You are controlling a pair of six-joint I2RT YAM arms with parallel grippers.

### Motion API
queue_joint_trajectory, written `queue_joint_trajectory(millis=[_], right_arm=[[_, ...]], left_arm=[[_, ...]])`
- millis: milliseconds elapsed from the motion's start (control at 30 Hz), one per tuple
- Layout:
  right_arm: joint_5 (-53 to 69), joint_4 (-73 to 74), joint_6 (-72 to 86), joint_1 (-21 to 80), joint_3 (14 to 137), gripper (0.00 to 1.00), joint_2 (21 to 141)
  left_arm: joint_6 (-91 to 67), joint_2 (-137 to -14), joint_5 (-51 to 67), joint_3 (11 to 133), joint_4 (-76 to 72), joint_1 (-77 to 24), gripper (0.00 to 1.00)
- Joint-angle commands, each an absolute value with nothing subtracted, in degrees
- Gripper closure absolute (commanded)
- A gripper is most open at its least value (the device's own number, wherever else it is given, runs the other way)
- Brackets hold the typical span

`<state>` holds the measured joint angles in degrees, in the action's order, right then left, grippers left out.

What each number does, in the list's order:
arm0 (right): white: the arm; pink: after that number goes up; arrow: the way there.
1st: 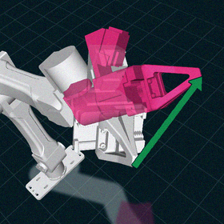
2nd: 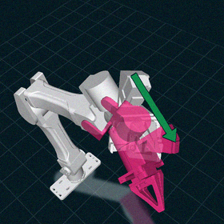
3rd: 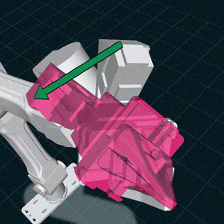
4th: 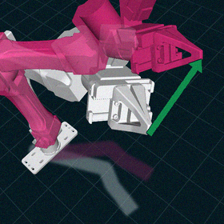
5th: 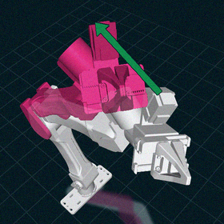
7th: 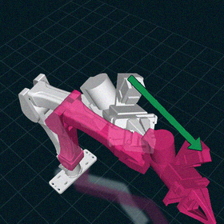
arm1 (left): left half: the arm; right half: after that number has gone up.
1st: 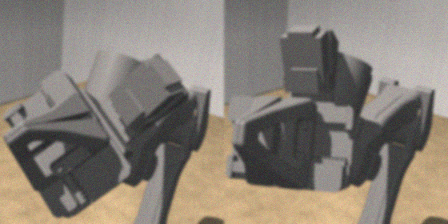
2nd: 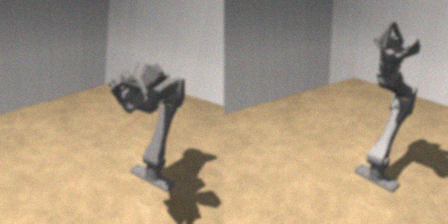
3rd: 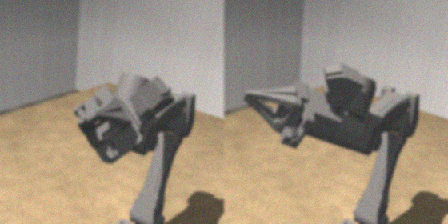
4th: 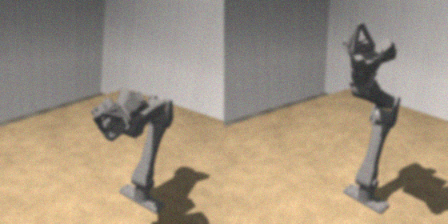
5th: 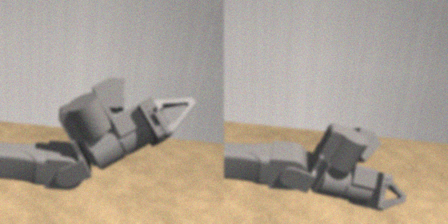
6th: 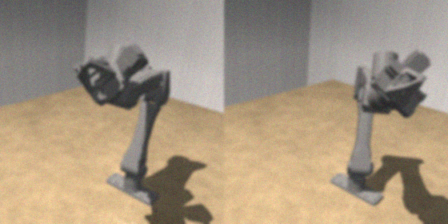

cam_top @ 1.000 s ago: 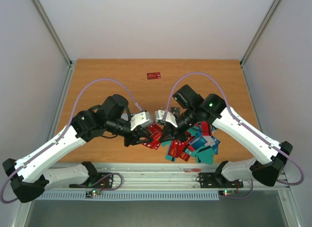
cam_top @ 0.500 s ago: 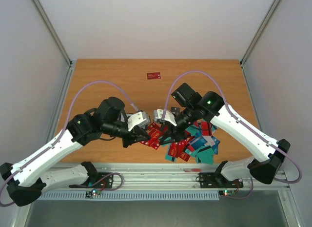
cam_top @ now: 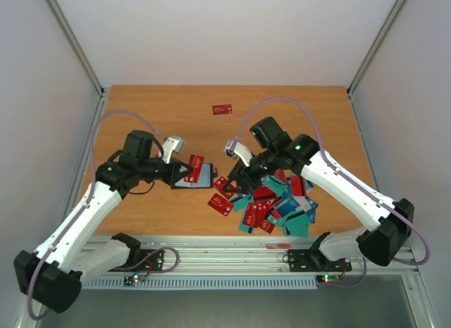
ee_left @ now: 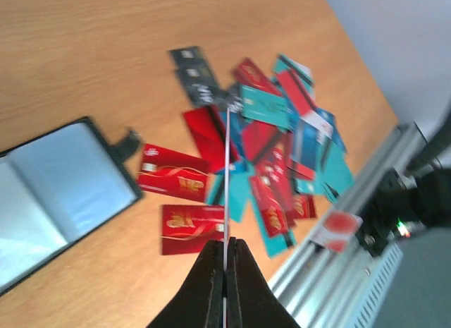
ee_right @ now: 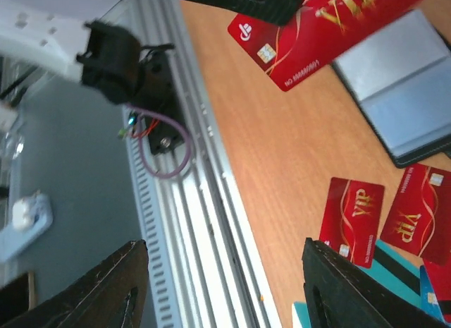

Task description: Put the credit cards into the card holder

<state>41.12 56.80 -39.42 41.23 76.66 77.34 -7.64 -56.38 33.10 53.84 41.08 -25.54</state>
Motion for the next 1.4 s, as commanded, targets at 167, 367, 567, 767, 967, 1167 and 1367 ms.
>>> queue_joint_trajectory(millis=[167,367,567,767,967,1167,1367], right_arm=[[35.34,27.42,-3.99,40.68,71.36,0.39,87.48],[36.65,18.67,7.63,40.65,71.49,0.41,97.16],[35.86,18.13,10.2,40.57,76.06,0.45,107.07],[38.23,15.02,13.95,39.54,78.92,0.47,114.14],[39.2,12.97,16.11,38.5,79.95,0.54,118.67],[39.0,12.72,16.44,36.05,77.98,0.61,119.86],[41.06,11.38,15.78,35.26,76.3,0.64,121.56]], left_arm=[[-23.14,-65.56,35.53,43.98,15.24,-12.0,1.0],[-26.8,-71.22,34.66,40.53,7.84,-9.4,1.0],[-27.11,-75.89,37.0,37.45,1.92,-5.48,1.0],[-29.79,-80.68,39.98,33.72,-8.6,-4.23,1.0],[-30.78,-84.21,41.42,32.61,-12.76,-4.22,1.0],[-30.02,-86.39,42.14,32.48,-13.11,-4.22,1.0],[-29.99,-89.36,43.2,32.57,-13.88,-4.22,1.0]])
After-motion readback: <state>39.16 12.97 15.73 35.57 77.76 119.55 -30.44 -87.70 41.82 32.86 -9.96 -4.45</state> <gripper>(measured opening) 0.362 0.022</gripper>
